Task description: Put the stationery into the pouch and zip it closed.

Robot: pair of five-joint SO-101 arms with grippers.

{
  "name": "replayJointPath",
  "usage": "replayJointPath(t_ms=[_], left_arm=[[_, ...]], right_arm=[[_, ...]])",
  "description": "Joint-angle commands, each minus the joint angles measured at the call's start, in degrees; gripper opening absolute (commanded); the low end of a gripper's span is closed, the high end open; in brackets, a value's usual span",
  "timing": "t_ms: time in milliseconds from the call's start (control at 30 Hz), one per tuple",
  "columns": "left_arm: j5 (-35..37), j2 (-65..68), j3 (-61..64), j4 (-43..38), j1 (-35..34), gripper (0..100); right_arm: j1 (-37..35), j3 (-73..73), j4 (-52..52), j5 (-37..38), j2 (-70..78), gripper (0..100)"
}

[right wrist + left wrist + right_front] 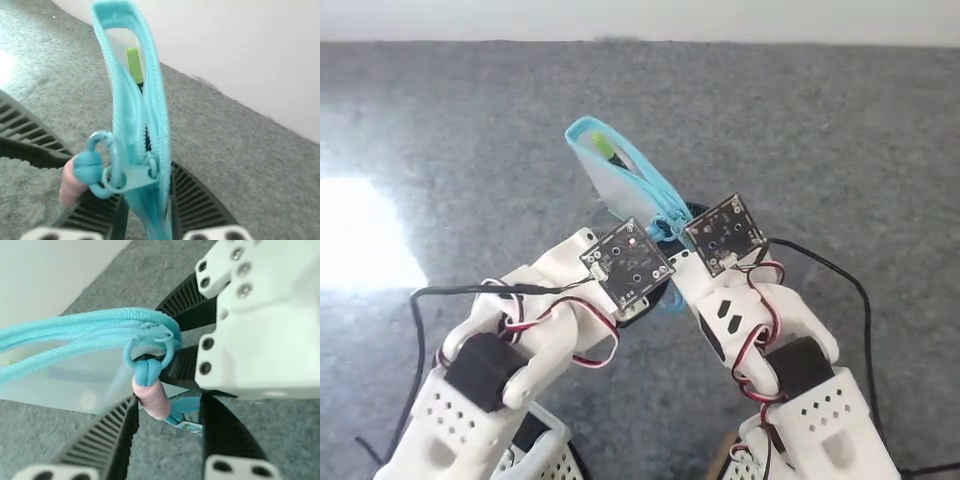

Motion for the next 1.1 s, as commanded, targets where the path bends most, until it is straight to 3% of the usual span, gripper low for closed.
replayJointPath(t_ms=[0, 233, 667, 867, 1067], left_arm=[[-0.6, -0.3, 0.0, -3.9, -0.2, 16], [-0.3, -0.3, 1.7, -7.9, -4.0, 16], [0.8, -0.3, 4.6, -11.9, -4.0, 21], [0.3, -0.3, 4.4, -12.7, -2.8, 7], [-1.7, -0.3, 4.2, -12.7, -1.8, 4]], right_arm=[[0.2, -2.0, 0.0, -0.7, 1.0, 0.8], [-0.1, -1.1, 0.4, -0.7, 1.0, 0.8], [0.0, -1.1, 0.6, -0.7, 1.0, 0.8], [-0.2, -1.0, 0.7, -0.6, 1.5, 0.8], [-0.2, 0.3, 0.4, -0.4, 1.0, 0.8]])
